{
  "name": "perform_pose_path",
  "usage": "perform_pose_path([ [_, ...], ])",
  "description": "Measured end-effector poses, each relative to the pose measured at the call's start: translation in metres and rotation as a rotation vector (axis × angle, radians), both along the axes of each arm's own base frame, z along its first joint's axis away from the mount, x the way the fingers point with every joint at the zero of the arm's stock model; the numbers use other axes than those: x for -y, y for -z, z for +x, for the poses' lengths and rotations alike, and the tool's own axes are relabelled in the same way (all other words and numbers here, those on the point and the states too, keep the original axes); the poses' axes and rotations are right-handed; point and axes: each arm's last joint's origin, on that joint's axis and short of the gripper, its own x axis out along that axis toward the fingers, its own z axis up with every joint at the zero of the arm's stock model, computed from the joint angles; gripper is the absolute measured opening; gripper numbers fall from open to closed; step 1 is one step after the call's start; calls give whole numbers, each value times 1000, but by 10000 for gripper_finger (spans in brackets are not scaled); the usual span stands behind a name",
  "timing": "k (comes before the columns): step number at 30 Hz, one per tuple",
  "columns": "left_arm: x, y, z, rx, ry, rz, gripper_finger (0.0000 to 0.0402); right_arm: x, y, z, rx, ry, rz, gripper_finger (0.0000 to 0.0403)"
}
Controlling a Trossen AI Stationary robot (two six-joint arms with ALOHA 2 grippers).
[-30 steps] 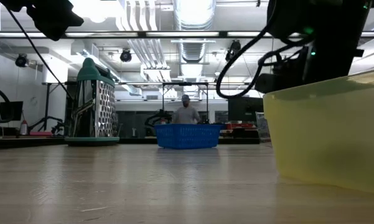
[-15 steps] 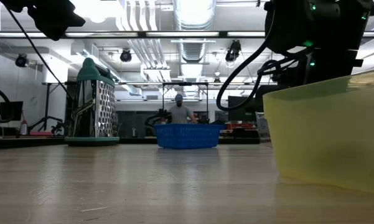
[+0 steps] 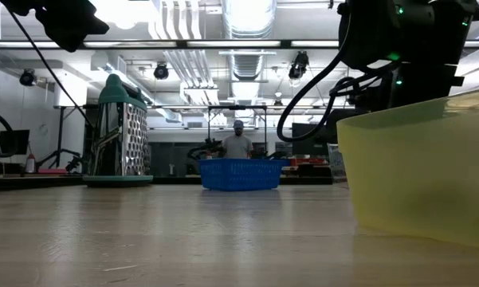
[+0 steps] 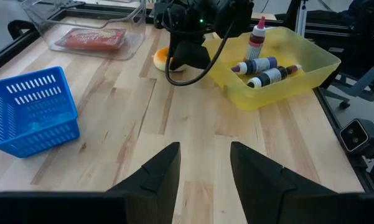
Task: Pick & Place Food Item
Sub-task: Put the top left orange donut into the blue bin
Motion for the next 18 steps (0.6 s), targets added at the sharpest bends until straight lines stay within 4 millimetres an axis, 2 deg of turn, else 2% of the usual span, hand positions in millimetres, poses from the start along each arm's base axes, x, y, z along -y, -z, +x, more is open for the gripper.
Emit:
perform_pose_path([
  [8, 0, 0, 0, 0, 0, 0, 149, 0, 0, 0, -6, -16, -3, 32],
  [18, 0, 0, 0, 0, 1, 0, 149, 0, 0, 0, -3, -20, -15, 21],
])
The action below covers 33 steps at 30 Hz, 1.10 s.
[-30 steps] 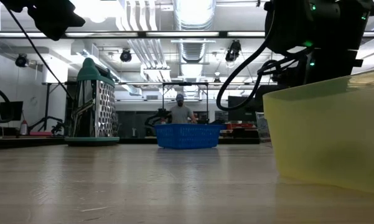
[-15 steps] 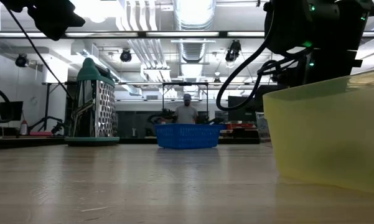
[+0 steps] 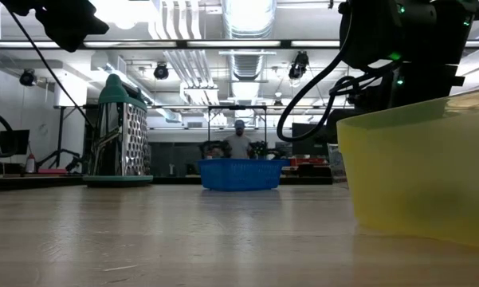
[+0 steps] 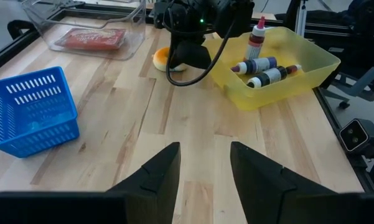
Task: Pick & Place Food Item
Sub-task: Put the top left orange donut into the blue bin
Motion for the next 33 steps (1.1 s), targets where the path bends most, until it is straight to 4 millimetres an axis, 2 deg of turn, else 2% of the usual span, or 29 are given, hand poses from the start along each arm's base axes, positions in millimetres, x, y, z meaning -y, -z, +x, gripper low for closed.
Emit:
perform_pose_path([
  [16, 0, 0, 0, -1, 1, -1, 149, 1, -7, -1, 20, 1, 4, 20],
  [23, 0, 0, 0, -1, 1, 0, 149, -2, -30, 8, 88, -70, -4, 20],
  [33, 0, 0, 0, -1, 1, 0, 149, -10, -79, 37, 210, -244, -85, 20],
])
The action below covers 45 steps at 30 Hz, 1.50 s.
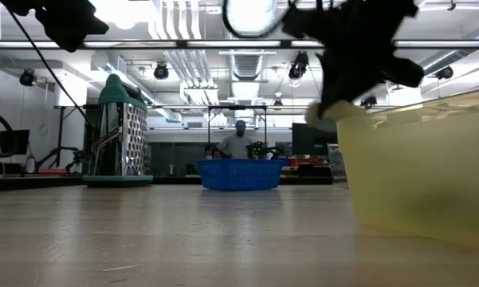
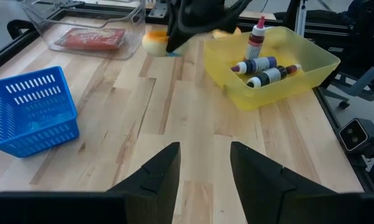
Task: Pick & Place Food Item
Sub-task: Put the top left orange donut into the blue bin
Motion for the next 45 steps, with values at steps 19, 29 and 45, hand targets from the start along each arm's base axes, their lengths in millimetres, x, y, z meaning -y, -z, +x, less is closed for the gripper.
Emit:
perform_pose_path([
  [19, 0, 0, 0, 0, -1, 1, 149, 20, -99, 40, 162, -170, -268, 20],
  [29, 0, 0, 0, 1, 0, 1, 149, 70, -103, 49, 64, -160, -347, 20],
  [45, 0, 0, 0, 3, 4, 28, 149, 127, -115, 73, 194, -214, -387, 20],
])
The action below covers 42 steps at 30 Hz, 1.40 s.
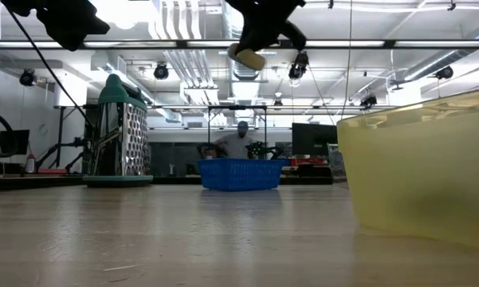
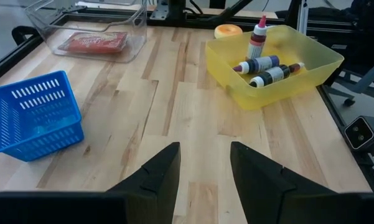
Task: Pick & Place Food Item
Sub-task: Put the top left orange donut into the blue bin
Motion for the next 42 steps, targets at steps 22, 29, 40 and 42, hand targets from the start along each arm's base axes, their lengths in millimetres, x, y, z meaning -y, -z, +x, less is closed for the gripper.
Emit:
perform_pose_path([
  [22, 0, 0, 0, 0, -1, -2, 149, 54, 90, 42, -175, 72, 62, 20],
  [29, 0, 0, 0, 0, -1, -1, 149, 65, 131, 53, -244, 52, 141, 20],
  [40, 0, 0, 0, 1, -1, 0, 149, 72, 160, 59, -284, 47, 213, 20],
  [42, 0, 0, 0, 0, -1, 0, 149, 73, 159, 60, -262, 45, 248, 20],
])
